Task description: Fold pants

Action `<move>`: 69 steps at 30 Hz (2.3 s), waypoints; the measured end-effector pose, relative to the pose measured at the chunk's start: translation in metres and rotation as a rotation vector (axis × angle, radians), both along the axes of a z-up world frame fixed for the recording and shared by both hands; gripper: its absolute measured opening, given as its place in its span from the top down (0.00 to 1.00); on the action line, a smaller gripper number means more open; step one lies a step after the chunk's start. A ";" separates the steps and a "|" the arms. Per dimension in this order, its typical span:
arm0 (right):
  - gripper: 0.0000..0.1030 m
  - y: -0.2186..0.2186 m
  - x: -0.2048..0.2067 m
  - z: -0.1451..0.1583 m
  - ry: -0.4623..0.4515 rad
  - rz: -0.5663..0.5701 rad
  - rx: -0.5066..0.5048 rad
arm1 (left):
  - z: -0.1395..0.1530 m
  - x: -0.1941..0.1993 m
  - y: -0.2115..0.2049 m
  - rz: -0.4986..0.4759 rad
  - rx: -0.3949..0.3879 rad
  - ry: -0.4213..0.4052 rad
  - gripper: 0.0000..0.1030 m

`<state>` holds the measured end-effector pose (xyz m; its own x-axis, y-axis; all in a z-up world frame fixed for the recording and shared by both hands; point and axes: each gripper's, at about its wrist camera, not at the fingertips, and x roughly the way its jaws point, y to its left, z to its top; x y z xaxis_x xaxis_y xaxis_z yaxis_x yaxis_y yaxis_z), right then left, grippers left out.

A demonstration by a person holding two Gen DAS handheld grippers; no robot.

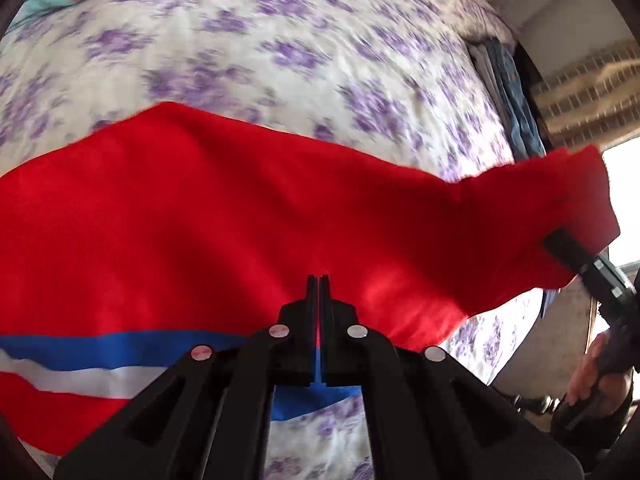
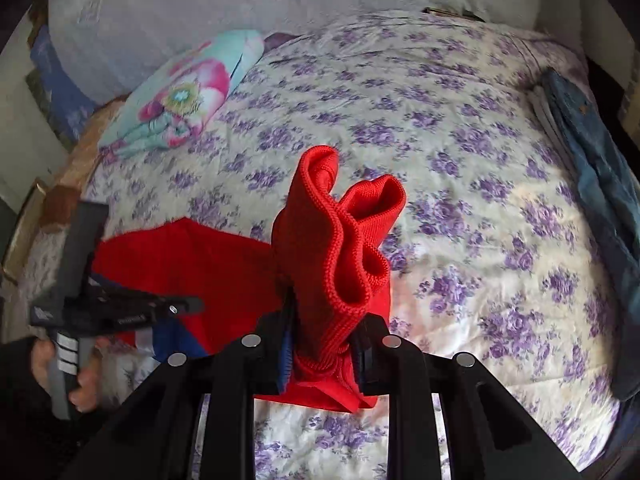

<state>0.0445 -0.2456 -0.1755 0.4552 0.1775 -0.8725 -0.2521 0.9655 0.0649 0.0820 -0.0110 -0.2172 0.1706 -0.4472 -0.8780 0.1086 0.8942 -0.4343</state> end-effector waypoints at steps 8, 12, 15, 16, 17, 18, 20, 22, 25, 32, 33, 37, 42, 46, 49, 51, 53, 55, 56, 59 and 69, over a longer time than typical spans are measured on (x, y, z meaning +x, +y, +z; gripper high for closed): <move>0.59 0.101 0.005 -0.079 0.082 0.232 -0.133 | -0.040 0.003 0.049 0.098 0.015 0.066 1.00; 0.37 0.109 0.001 -0.067 0.131 0.283 -0.089 | -0.045 0.002 0.061 0.110 -0.043 0.068 1.00; 0.38 0.093 0.004 -0.034 0.195 0.273 0.110 | -0.047 0.001 0.063 0.108 -0.055 0.069 0.99; 0.39 0.088 0.004 -0.020 0.182 0.270 0.162 | -0.046 0.000 0.064 0.104 -0.052 0.066 0.99; 0.39 0.083 0.005 -0.008 0.156 0.263 0.182 | -0.046 0.000 0.063 0.101 -0.047 0.062 0.99; 0.39 0.080 0.008 -0.001 0.138 0.253 0.182 | -0.046 0.000 0.062 0.098 -0.043 0.059 0.99; 0.41 0.076 0.018 0.002 0.132 0.232 0.202 | -0.046 0.000 0.062 0.097 -0.046 0.057 0.99; 0.61 0.081 0.027 -0.010 0.151 0.217 0.176 | -0.047 0.000 0.064 0.102 -0.058 0.063 0.99; 0.69 0.098 0.033 -0.059 0.276 0.242 0.177 | -0.048 0.001 0.066 0.108 -0.071 0.073 0.99; 0.68 0.114 0.026 -0.078 0.303 0.285 0.171 | -0.018 -0.008 0.077 0.121 -0.016 0.047 0.99; 0.68 0.114 0.026 -0.077 0.307 0.286 0.172 | -0.004 -0.015 0.083 0.126 -0.028 0.018 0.99; 0.68 0.116 0.024 -0.074 0.303 0.290 0.153 | 0.050 -0.059 0.131 0.226 -0.057 -0.066 0.65; 0.68 0.114 0.025 -0.065 0.319 0.241 0.162 | 0.051 -0.119 0.212 0.484 -0.108 -0.025 0.36; 0.68 0.110 0.025 -0.057 0.342 0.214 0.179 | 0.007 -0.132 0.254 0.644 -0.279 0.096 0.37; 0.68 0.106 0.020 -0.045 0.321 0.214 0.178 | -0.011 -0.127 0.254 0.666 -0.316 0.121 0.37; 0.68 0.103 0.017 -0.038 0.307 0.208 0.183 | -0.020 -0.119 0.248 0.656 -0.303 0.130 0.37; 0.68 0.098 0.013 -0.031 0.297 0.200 0.184 | -0.029 -0.110 0.242 0.651 -0.310 0.138 0.37; 0.68 0.093 0.010 -0.027 0.291 0.188 0.181 | -0.036 -0.099 0.235 0.642 -0.317 0.148 0.37; 0.68 0.091 0.009 -0.026 0.291 0.181 0.181 | -0.040 -0.094 0.233 0.631 -0.311 0.146 0.37; 0.68 0.083 0.005 -0.025 0.295 0.159 0.178 | -0.043 -0.079 0.228 0.616 -0.274 0.125 0.37; 0.67 0.136 0.001 -0.027 0.273 0.363 0.246 | 0.034 -0.070 0.178 0.429 0.031 -0.167 0.86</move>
<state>0.0456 -0.1098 -0.2030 0.0879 0.4968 -0.8634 -0.5106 0.7667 0.3891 0.0119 0.1667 -0.1829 0.4745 -0.2789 -0.8349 -0.2084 0.8859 -0.4144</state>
